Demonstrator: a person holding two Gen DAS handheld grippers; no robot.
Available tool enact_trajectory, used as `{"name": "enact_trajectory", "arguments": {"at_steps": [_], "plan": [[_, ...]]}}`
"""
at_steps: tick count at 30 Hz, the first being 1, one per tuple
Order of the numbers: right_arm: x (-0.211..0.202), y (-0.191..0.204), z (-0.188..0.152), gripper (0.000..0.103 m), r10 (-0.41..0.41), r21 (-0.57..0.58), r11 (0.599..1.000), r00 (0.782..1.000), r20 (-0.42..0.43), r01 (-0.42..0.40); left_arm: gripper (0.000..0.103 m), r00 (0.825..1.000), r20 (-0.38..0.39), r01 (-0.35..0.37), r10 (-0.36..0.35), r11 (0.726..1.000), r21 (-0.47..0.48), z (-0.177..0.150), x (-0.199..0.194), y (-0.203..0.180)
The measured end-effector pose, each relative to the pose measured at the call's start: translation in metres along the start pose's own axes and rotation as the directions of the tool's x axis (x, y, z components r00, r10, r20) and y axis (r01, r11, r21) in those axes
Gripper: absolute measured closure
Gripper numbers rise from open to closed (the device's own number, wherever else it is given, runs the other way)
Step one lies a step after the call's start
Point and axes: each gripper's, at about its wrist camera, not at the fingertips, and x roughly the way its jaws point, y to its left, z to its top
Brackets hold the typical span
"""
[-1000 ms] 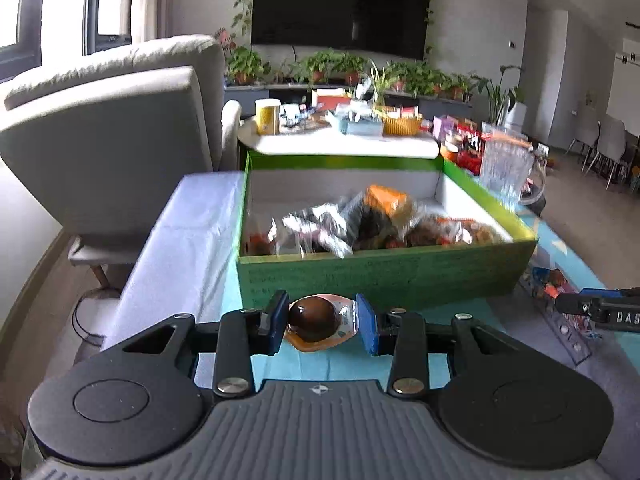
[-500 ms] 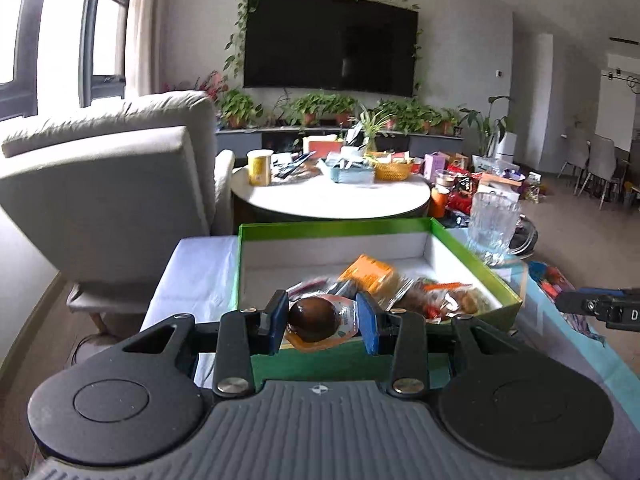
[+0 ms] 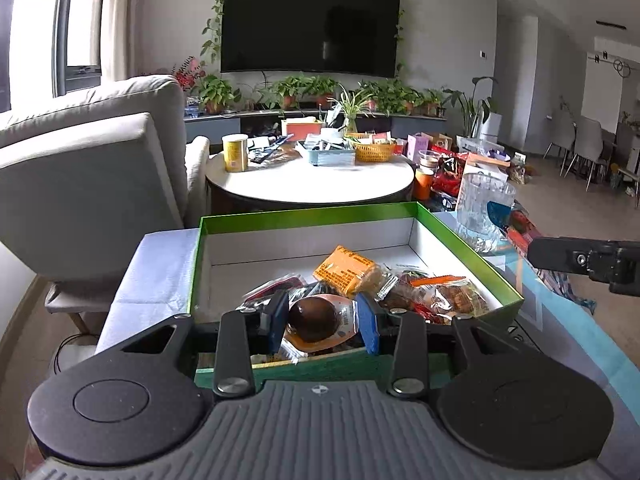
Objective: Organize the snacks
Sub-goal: 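Carry both held snacks over the green box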
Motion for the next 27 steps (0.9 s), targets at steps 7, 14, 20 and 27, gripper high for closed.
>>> {"name": "enact_trajectory", "arguments": {"at_steps": [7, 14, 20, 27], "plan": [[0.009, -0.001, 0.0, 0.051, -0.007, 0.005, 1.0, 1.0, -0.013, 0.007, 0.068, 1.0, -0.018, -0.011, 0.012, 0.999, 0.042, 0.006, 0.031, -0.007], [0.026, 0.0, 0.001, 0.051, -0.011, 0.017, 1.0, 0.999, -0.043, 0.012, 0.068, 0.999, -0.026, -0.032, 0.033, 0.999, 0.031, 0.01, 0.053, -0.001], [0.037, 0.001, 0.001, 0.051, -0.014, 0.014, 1.0, 0.998, -0.058, 0.015, 0.068, 0.994, -0.092, -0.052, 0.051, 0.999, -0.003, 0.007, 0.079, 0.011], [0.049, 0.0, 0.003, 0.051, -0.023, 0.021, 0.999, 0.997, -0.071, 0.024, 0.067, 0.992, -0.12, -0.047, 0.042, 0.998, -0.039, 0.006, 0.091, 0.016]]}}
